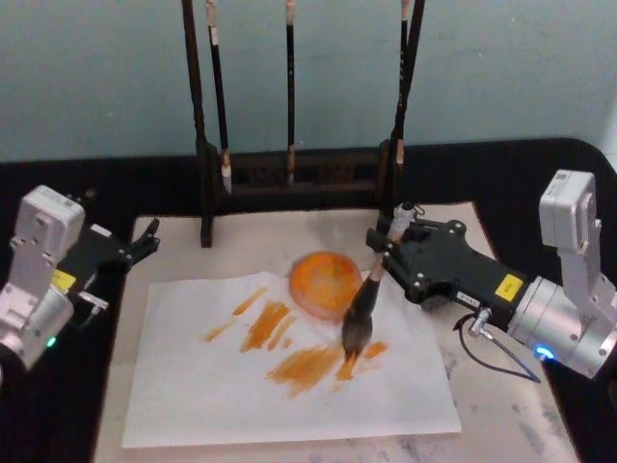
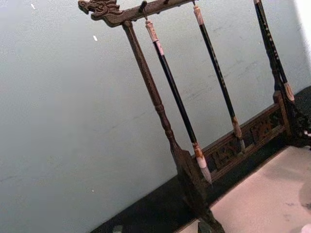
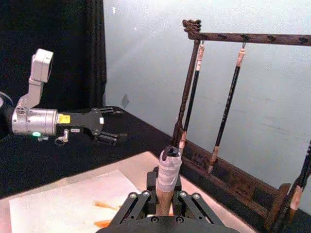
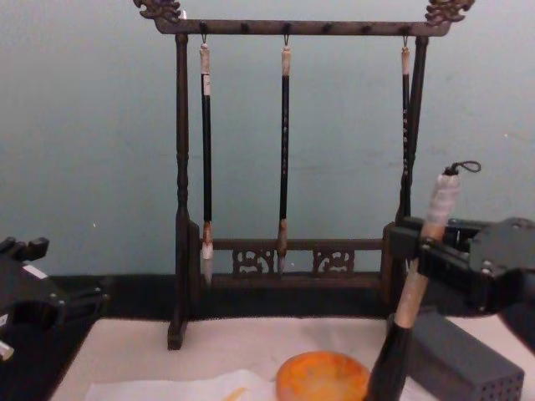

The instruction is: Pick up the brush from the inkstone, write on the paper, then place the brush back to its original position.

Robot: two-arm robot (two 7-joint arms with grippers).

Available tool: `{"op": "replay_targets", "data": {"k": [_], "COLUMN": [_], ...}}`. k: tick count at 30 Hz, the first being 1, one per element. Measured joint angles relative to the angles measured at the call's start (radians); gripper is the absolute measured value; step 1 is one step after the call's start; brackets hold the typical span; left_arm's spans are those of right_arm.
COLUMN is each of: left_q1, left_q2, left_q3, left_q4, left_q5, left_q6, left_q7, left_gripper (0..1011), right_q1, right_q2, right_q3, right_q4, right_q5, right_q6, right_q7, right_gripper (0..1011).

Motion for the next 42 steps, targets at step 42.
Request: {"op": "replay_targets", "data": {"k": [42], "left_q1": [0.0], "left_q2": [0.0], "left_q3": [0.0], "left_q4": [0.0], "left_q5": [0.0], "left_q6": [0.0], "left_q7": [0.0], "left_gripper": [1001], "right_q1": [0.008], "right_q2": [-0.024], "right_q3": [0.045], "right_q4": [0.011], "right_q5": [-0.078], "right_q6": [-0.027], "right_q7": [-0.04], "right_gripper": [174]}}
